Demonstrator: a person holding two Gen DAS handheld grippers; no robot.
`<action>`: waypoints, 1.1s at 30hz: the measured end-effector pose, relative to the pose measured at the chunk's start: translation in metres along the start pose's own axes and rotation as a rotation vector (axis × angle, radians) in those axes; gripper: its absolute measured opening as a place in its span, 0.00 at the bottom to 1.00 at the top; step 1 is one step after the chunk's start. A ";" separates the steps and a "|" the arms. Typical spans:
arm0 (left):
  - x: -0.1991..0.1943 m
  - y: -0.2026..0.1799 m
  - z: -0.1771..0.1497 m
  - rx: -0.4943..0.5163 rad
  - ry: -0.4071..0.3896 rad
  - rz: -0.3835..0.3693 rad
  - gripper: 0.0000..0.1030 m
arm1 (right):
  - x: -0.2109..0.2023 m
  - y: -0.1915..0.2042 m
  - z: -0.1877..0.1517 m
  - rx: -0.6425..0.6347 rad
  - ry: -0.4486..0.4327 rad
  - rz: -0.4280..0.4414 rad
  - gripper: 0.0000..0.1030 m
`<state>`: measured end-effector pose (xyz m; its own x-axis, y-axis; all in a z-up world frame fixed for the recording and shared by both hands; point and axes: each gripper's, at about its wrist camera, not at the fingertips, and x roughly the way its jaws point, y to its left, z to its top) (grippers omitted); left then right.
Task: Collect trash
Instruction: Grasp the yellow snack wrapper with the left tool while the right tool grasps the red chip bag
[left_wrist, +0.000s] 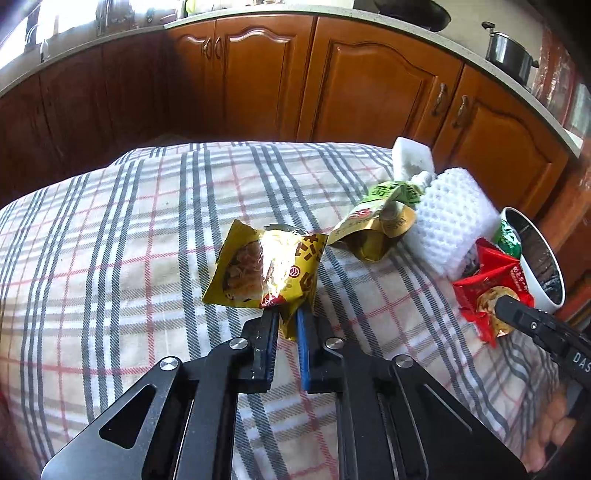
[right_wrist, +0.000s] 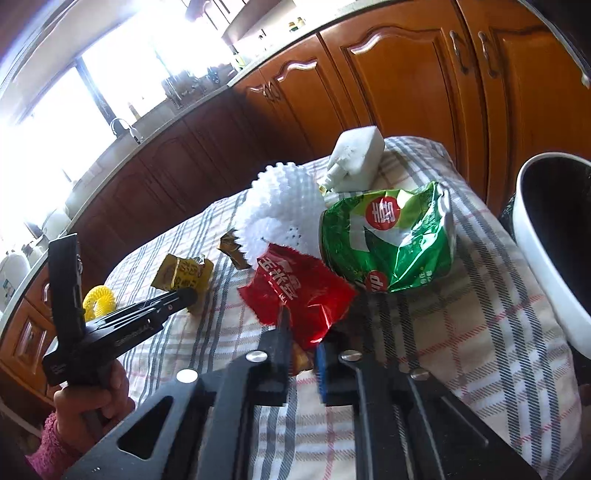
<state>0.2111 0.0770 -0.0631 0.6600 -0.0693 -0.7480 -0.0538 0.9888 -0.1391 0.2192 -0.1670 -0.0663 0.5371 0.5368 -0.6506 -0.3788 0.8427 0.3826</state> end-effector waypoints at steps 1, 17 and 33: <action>-0.003 -0.001 -0.001 -0.001 -0.005 -0.008 0.06 | -0.004 0.000 -0.001 -0.005 -0.004 0.003 0.08; -0.067 -0.073 -0.027 0.074 -0.053 -0.198 0.04 | -0.072 -0.015 -0.021 -0.012 -0.065 -0.012 0.05; -0.072 -0.174 -0.024 0.223 -0.034 -0.335 0.04 | -0.135 -0.077 -0.017 0.072 -0.172 -0.100 0.05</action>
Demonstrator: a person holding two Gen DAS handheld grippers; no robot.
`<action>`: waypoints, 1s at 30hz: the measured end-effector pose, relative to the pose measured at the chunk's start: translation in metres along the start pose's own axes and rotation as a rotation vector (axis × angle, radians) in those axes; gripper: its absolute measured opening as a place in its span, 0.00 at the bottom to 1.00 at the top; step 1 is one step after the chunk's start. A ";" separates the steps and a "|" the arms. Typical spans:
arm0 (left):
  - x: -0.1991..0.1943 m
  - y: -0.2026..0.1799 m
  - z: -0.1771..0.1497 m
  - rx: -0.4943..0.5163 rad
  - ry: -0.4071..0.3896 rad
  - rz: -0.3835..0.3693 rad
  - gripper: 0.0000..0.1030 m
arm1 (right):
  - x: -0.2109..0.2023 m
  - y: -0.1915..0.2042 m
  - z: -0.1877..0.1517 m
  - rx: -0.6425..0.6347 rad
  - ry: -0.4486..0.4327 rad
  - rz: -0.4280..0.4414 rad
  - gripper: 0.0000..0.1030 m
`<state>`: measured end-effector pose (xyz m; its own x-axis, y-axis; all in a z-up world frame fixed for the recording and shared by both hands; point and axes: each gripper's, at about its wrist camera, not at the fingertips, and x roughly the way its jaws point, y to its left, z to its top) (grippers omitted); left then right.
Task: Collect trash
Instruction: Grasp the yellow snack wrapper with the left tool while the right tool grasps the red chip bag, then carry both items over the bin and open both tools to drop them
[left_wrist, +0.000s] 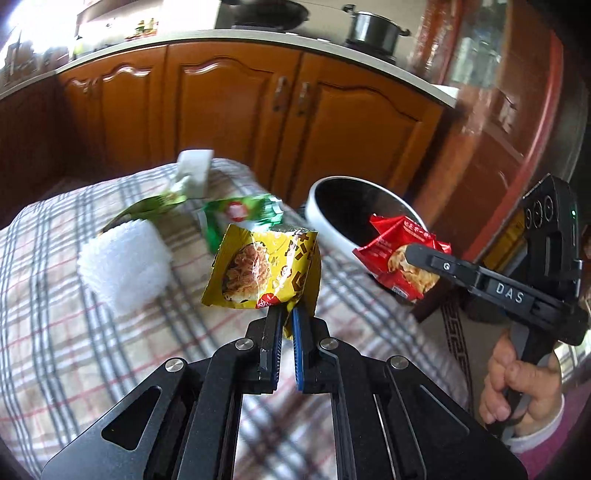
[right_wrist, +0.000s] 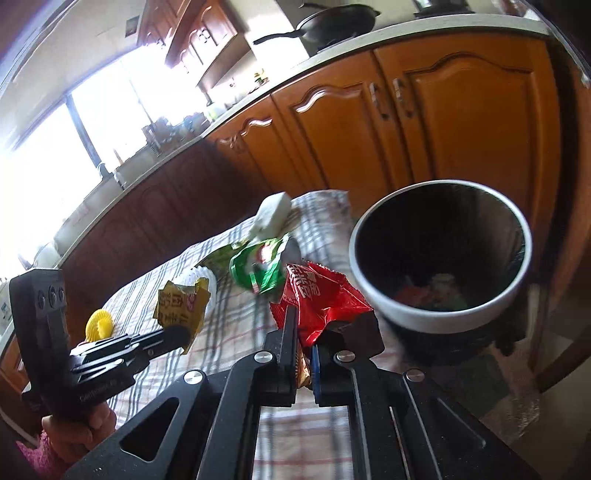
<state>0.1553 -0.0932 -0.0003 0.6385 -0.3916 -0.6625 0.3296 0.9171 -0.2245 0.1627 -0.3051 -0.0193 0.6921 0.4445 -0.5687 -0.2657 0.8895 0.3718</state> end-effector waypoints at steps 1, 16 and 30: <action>0.004 -0.005 0.002 0.010 0.003 -0.006 0.04 | -0.003 -0.005 0.002 0.004 -0.006 -0.008 0.05; 0.049 -0.050 0.032 0.088 0.039 -0.061 0.04 | -0.011 -0.060 0.023 0.047 -0.041 -0.100 0.05; 0.091 -0.078 0.069 0.139 0.066 -0.088 0.04 | 0.000 -0.092 0.049 0.049 -0.030 -0.149 0.05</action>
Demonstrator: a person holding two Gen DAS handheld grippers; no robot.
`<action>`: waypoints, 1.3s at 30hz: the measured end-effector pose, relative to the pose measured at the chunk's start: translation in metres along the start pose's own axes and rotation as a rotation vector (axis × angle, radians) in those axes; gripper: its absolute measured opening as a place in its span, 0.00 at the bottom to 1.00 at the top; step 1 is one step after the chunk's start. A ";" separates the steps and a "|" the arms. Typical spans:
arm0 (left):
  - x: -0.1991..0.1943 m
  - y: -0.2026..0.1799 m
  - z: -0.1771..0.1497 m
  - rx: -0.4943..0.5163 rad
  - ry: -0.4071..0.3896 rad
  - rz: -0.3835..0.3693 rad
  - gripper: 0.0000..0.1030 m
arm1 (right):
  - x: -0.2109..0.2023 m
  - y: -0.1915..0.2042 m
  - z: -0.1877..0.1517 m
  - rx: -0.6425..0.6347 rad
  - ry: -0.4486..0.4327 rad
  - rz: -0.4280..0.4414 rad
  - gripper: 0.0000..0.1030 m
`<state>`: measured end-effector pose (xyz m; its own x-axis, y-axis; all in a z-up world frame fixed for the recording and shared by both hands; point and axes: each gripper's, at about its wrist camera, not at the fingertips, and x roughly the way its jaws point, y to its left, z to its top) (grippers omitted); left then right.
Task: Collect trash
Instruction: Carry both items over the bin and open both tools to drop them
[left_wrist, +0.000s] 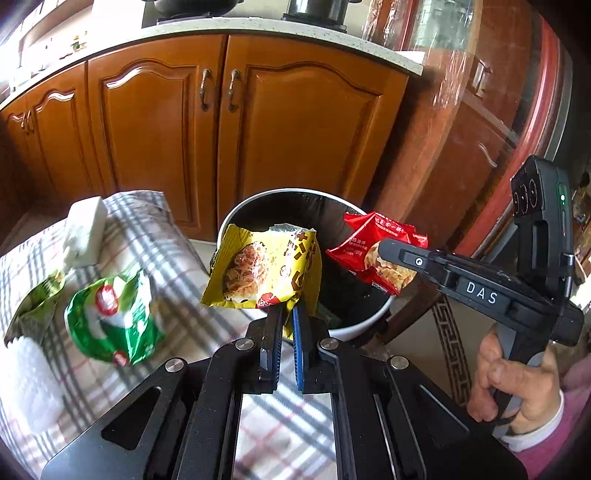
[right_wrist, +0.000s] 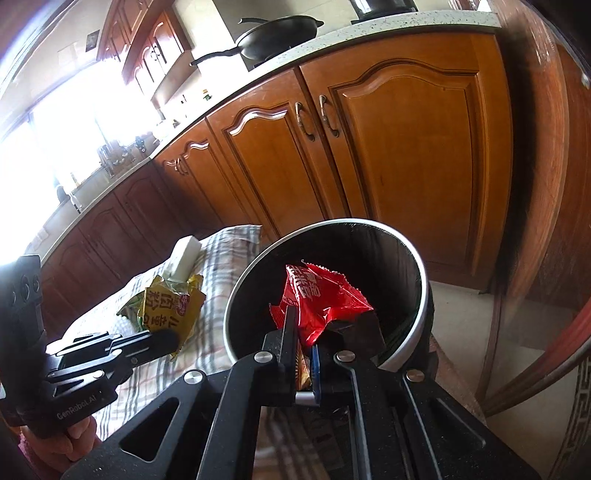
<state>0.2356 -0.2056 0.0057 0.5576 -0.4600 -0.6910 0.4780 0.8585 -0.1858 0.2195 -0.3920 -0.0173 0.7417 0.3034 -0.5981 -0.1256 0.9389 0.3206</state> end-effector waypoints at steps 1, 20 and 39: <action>0.003 -0.001 0.001 0.002 0.004 -0.003 0.04 | 0.002 -0.002 0.002 0.001 0.003 -0.001 0.05; 0.037 -0.003 0.017 -0.004 0.048 0.002 0.40 | 0.037 -0.029 0.024 0.034 0.087 -0.014 0.26; -0.038 0.042 -0.059 -0.158 -0.007 0.072 0.57 | -0.002 0.023 -0.019 0.021 -0.001 0.058 0.82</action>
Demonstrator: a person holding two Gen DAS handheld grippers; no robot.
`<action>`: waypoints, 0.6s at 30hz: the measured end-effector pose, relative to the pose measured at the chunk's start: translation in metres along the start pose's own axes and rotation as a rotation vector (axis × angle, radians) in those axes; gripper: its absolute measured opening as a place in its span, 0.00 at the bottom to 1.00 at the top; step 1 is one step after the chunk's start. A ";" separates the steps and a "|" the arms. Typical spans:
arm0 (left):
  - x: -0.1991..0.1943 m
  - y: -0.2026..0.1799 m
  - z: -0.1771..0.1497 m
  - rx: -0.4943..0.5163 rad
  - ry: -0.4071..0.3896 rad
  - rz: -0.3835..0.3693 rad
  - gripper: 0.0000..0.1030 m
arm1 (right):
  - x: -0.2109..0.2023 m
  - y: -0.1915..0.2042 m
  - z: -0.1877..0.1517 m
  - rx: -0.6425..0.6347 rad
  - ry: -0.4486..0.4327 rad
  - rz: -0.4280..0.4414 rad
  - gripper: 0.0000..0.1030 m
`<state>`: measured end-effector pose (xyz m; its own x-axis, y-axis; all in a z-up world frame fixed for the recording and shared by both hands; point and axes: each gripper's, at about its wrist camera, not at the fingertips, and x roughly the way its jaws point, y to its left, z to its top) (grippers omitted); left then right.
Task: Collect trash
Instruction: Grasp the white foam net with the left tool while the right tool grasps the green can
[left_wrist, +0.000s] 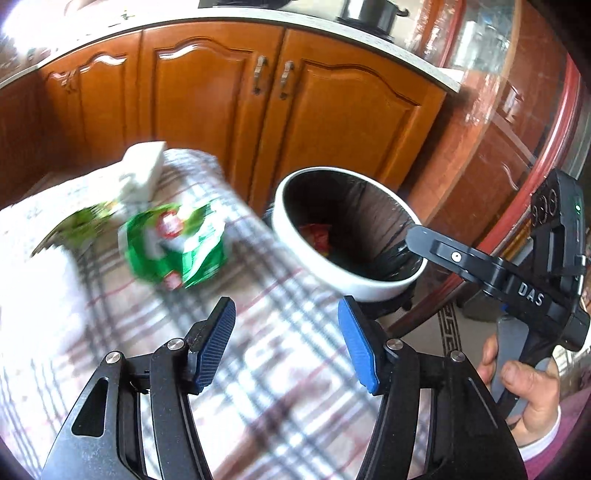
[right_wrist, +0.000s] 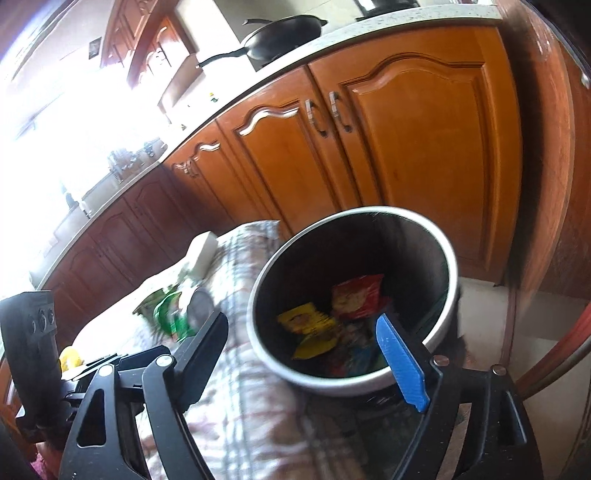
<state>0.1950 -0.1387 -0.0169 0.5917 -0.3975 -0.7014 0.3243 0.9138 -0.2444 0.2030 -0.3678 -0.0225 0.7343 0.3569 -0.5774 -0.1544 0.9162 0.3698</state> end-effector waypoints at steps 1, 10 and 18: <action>-0.004 0.006 -0.005 -0.010 0.002 0.002 0.57 | 0.000 0.005 -0.003 -0.004 0.003 0.006 0.82; -0.039 0.050 -0.039 -0.098 -0.010 0.068 0.57 | 0.006 0.051 -0.030 -0.058 0.052 0.066 0.82; -0.061 0.089 -0.053 -0.170 -0.032 0.122 0.57 | 0.021 0.083 -0.043 -0.088 0.087 0.096 0.82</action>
<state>0.1484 -0.0285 -0.0310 0.6428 -0.2831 -0.7118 0.1214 0.9551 -0.2702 0.1769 -0.2761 -0.0354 0.6542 0.4544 -0.6046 -0.2812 0.8882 0.3633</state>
